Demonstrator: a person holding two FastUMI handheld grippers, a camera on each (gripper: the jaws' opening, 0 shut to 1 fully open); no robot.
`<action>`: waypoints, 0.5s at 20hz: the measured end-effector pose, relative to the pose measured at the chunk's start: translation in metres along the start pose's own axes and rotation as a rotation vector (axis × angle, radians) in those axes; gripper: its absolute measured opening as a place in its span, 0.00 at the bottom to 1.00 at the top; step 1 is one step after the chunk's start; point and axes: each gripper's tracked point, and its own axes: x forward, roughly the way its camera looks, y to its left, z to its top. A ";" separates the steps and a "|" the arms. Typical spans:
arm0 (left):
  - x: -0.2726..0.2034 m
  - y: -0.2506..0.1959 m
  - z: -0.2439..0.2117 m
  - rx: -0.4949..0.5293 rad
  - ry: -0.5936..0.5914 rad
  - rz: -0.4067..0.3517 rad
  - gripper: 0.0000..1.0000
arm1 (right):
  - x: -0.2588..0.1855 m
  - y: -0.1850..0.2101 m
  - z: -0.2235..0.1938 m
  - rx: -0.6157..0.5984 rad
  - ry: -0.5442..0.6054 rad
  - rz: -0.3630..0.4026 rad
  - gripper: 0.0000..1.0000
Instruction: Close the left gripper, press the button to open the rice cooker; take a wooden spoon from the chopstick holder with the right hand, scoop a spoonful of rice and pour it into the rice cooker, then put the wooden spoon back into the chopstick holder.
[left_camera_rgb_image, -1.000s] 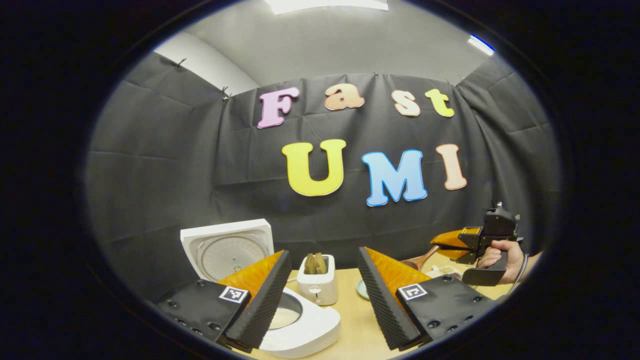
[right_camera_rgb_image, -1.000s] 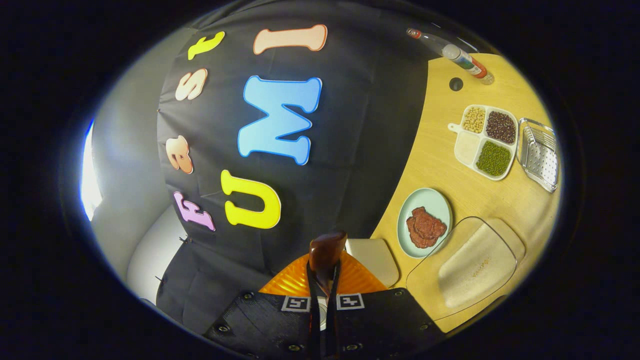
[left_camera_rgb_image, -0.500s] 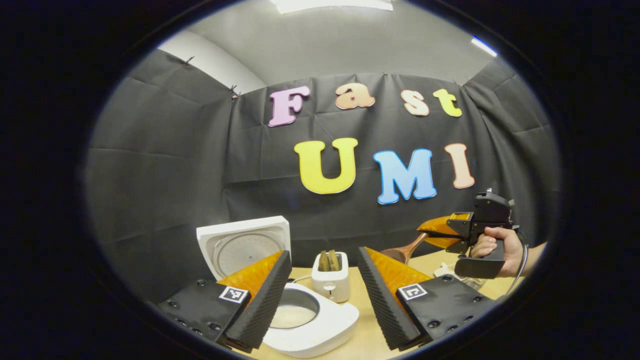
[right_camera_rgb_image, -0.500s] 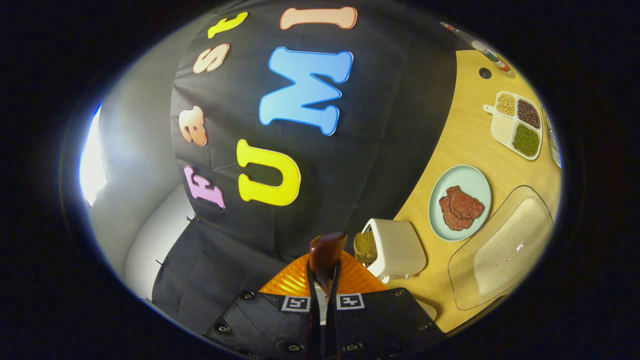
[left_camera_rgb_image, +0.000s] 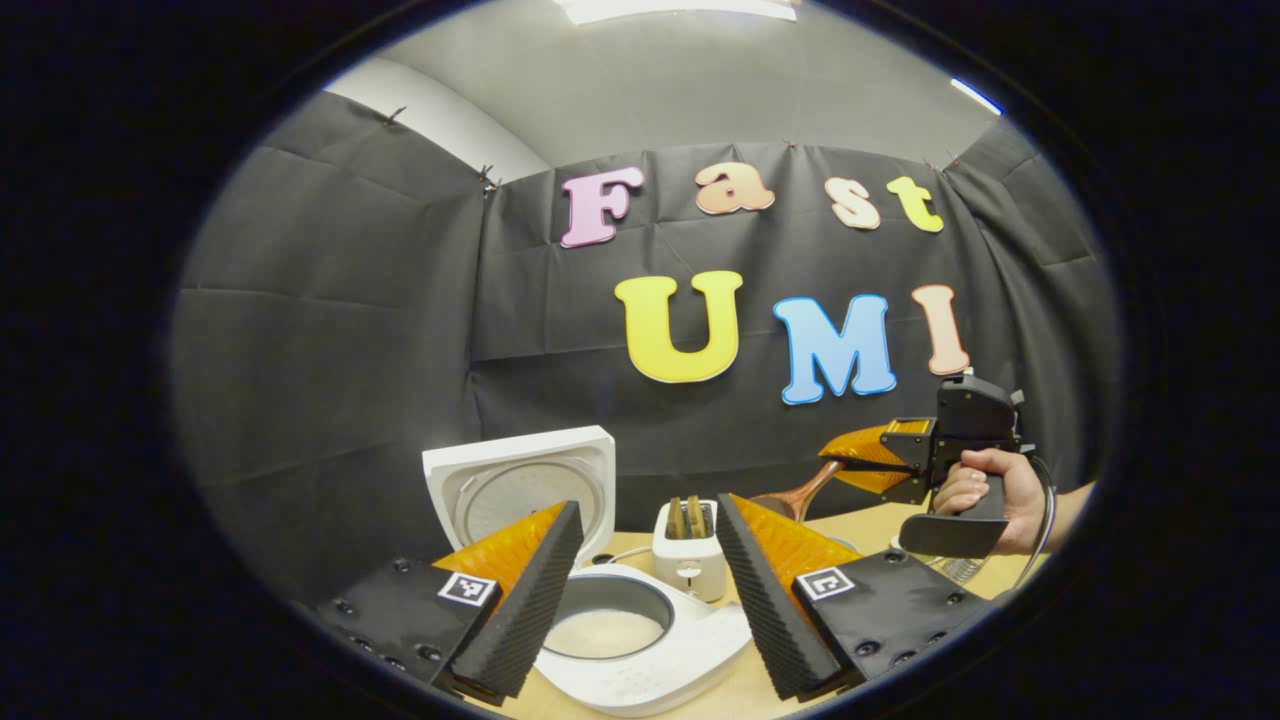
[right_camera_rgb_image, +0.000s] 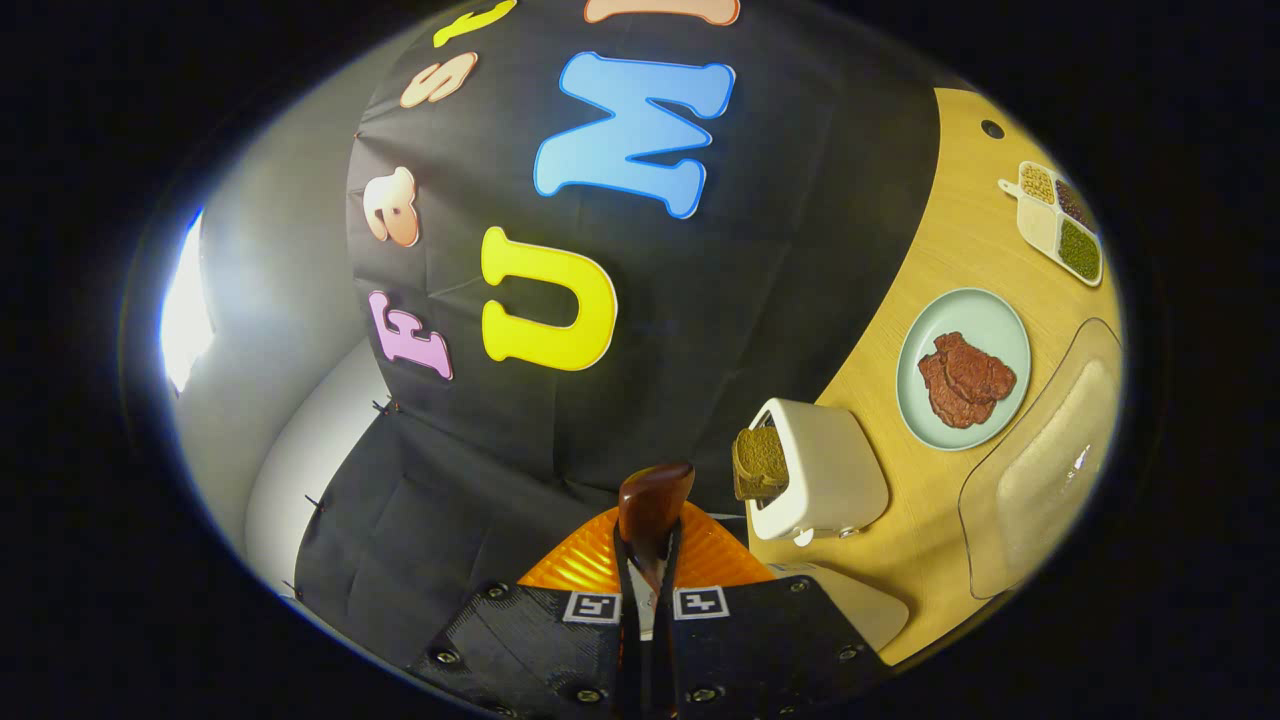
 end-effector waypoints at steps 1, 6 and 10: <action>0.000 0.003 -0.001 0.000 0.001 0.002 0.97 | 0.005 0.001 -0.005 -0.005 0.010 -0.002 0.05; -0.003 0.024 -0.006 -0.003 0.011 0.031 0.97 | 0.030 0.003 -0.034 -0.036 0.068 -0.008 0.05; -0.006 0.038 -0.013 -0.007 0.015 0.065 0.97 | 0.052 0.002 -0.059 -0.082 0.118 -0.017 0.05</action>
